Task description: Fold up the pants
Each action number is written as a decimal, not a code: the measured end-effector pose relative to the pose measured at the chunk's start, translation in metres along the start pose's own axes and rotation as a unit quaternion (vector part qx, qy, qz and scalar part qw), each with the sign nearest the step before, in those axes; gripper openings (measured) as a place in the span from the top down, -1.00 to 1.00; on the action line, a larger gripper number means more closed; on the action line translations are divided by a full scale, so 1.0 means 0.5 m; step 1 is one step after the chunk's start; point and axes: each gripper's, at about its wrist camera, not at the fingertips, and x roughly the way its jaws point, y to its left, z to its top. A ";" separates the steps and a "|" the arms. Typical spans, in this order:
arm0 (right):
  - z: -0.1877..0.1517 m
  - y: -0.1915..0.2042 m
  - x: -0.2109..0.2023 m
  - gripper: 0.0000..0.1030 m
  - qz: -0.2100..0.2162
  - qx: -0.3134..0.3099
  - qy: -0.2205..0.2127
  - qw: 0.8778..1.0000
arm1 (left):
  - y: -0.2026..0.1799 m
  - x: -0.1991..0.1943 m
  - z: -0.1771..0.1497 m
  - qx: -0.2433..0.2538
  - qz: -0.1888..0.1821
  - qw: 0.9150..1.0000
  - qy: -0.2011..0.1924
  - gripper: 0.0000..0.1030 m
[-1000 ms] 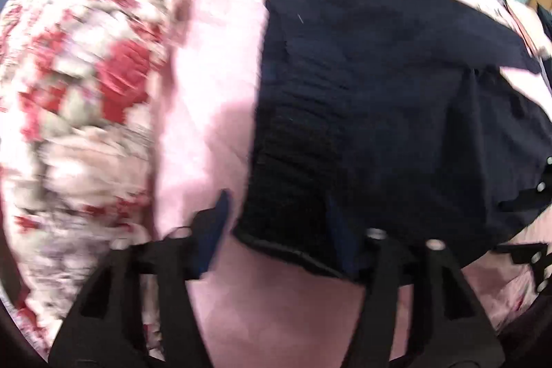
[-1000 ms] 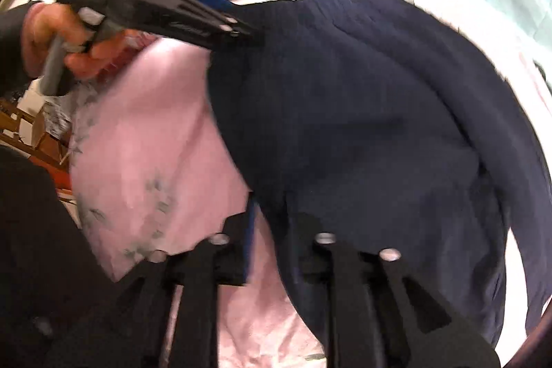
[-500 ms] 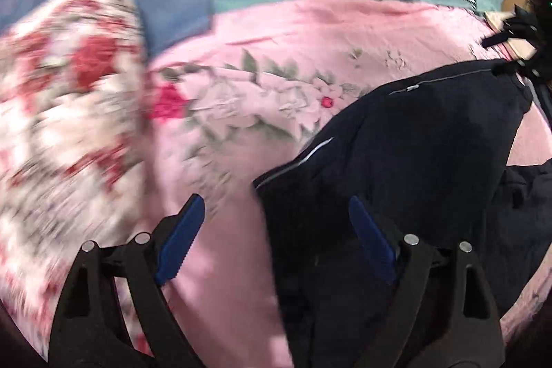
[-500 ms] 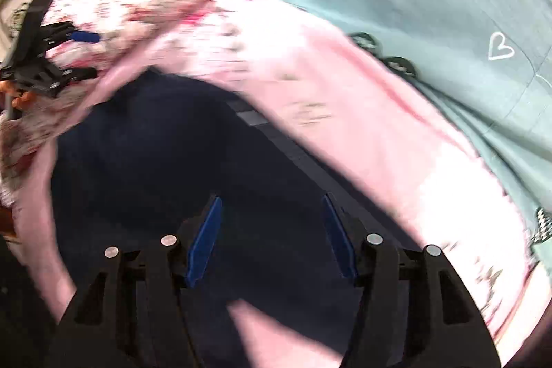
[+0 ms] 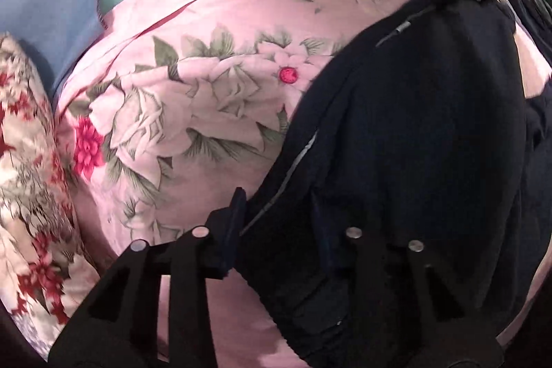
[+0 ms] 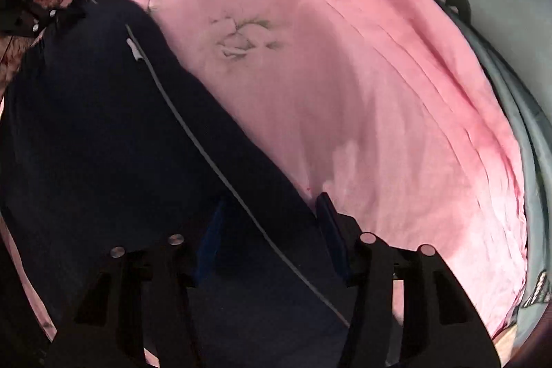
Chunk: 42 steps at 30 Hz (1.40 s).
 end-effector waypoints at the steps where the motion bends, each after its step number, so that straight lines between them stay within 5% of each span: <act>1: 0.000 -0.002 -0.003 0.58 0.005 -0.001 0.002 1.000 | 0.001 -0.005 0.000 0.001 -0.001 1.000 -0.002 0.38; 3: -0.004 -0.006 -0.015 0.90 0.030 0.007 0.015 0.999 | 0.003 -0.018 0.001 0.001 0.001 1.000 -0.010 0.43; 11: -0.052 0.077 -0.162 0.91 0.019 -0.020 -0.033 0.999 | -0.024 -0.140 -0.022 0.017 0.041 0.997 -0.067 0.47; 19: -0.213 0.327 -0.338 0.91 -0.026 -0.086 -0.098 0.991 | -0.128 -0.304 -0.147 0.014 0.073 0.990 -0.123 0.48; 23: -0.291 0.456 -0.302 0.91 -0.032 -0.107 -0.104 0.988 | -0.193 -0.299 -0.244 -0.001 0.072 0.992 -0.103 0.48; 29: -0.393 0.653 -0.133 0.91 -0.033 -0.100 -0.069 0.992 | -0.279 -0.217 -0.368 -0.009 0.084 0.996 -0.034 0.48; 35: -0.414 0.709 -0.052 0.90 -0.076 -0.077 -0.071 0.992 | -0.300 -0.198 -0.408 -0.025 0.120 0.992 -0.030 0.51; 37: -0.411 0.725 -0.065 0.90 -0.093 -0.082 -0.079 0.989 | -0.285 -0.224 -0.413 -0.050 0.130 0.990 -0.038 0.80; 42: -0.429 0.758 -0.101 0.90 -0.102 -0.094 -0.091 0.986 | -0.241 -0.214 -0.453 -0.127 0.146 0.981 -0.015 0.81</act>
